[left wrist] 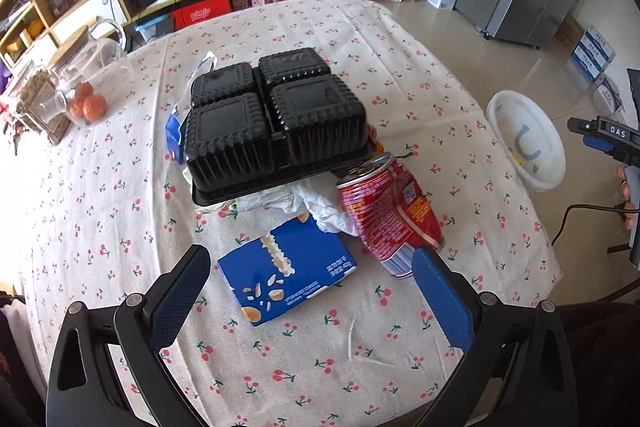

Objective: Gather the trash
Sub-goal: 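Carry the yellow snack bag with the right tool over the bucket and release, then grasp the blue biscuit box with the left tool while the right tool grasps a red can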

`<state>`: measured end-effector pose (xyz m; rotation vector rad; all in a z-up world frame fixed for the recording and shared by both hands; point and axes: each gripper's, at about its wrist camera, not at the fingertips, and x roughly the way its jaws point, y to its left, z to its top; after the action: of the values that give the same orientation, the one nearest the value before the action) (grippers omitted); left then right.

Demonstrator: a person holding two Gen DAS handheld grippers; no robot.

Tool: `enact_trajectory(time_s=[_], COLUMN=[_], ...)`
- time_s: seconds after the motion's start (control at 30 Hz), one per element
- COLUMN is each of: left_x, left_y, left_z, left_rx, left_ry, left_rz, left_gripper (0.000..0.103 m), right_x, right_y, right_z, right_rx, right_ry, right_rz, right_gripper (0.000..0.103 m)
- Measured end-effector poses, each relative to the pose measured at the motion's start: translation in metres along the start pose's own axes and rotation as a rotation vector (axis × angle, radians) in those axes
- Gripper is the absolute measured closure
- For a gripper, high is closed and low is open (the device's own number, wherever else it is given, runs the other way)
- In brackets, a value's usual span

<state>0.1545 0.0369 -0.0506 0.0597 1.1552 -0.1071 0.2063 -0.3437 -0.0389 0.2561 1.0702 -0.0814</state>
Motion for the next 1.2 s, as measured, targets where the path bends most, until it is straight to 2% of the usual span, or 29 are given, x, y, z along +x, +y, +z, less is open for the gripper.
enact_trajectory(time_s=[0.17, 0.57, 0.7, 0.87, 1.03, 1.13, 1.2], left_x=[0.019, 0.049, 0.058, 0.062, 0.065, 0.066, 0.067], left_y=[0.020, 0.036, 0.029, 0.029, 0.025, 0.018, 0.012], left_z=[-0.007, -0.007, -0.005, 0.001, -0.001, -0.009, -0.016], left_rx=[0.035, 0.168, 0.205, 0.192, 0.193, 0.230, 0.269], left_ry=[0.059, 0.084, 0.092, 0.080, 0.106, 0.138, 0.150], left_rz=[0.014, 0.008, -0.018, -0.066, -0.115, -0.121, -0.098], left_gripper=[0.001, 0.001, 0.001, 0.001, 0.002, 0.007, 0.015], right_x=[-0.008, -0.018, -0.019, -0.019, -0.018, -0.018, -0.017], right_y=[0.010, 0.037, 0.046, 0.058, 0.069, 0.074, 0.077], right_z=[-0.005, -0.019, -0.026, -0.036, -0.047, -0.051, -0.053], right_rx=[-0.017, -0.103, -0.140, -0.186, -0.217, -0.229, -0.235], right_ry=[0.001, 0.010, 0.018, 0.030, 0.044, 0.048, 0.050], right_rz=[0.025, 0.053, 0.061, 0.063, 0.069, 0.075, 0.078], right_gripper=[0.022, 0.018, 0.016, 0.016, 0.016, 0.015, 0.015])
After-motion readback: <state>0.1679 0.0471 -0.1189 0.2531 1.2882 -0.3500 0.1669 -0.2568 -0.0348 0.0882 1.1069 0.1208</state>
